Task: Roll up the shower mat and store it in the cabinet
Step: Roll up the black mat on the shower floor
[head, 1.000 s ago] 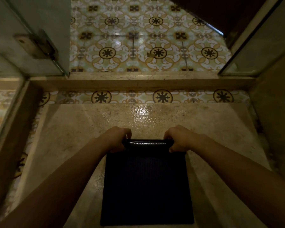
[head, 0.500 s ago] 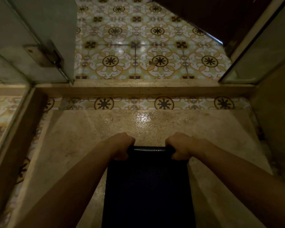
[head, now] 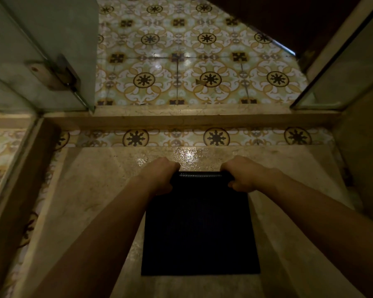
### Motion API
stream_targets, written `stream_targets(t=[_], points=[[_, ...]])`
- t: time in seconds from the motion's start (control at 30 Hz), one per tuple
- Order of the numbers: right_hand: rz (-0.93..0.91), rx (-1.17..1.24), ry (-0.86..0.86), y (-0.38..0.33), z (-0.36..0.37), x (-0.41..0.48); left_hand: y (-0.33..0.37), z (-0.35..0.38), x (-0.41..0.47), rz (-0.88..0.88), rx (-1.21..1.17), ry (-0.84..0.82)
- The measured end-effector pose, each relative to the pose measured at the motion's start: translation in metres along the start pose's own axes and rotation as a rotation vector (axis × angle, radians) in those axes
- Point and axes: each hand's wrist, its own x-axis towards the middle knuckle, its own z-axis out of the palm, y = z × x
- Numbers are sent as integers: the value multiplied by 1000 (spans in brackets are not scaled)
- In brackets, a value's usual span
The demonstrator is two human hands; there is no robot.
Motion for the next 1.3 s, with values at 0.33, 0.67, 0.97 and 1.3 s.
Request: stream_targets(t=[0.33, 0.67, 0.97, 1.3], points=[[-41, -152, 255, 10, 23, 16, -5, 16, 7, -18, 14, 209], [-28, -115, 250, 6, 33, 3, 8, 32, -14, -102, -60, 196], [36, -60, 196, -1, 17, 2, 10, 15, -14, -55, -14, 103], [11, 8, 156, 5, 10, 1, 4, 7, -12, -59, -23, 59]])
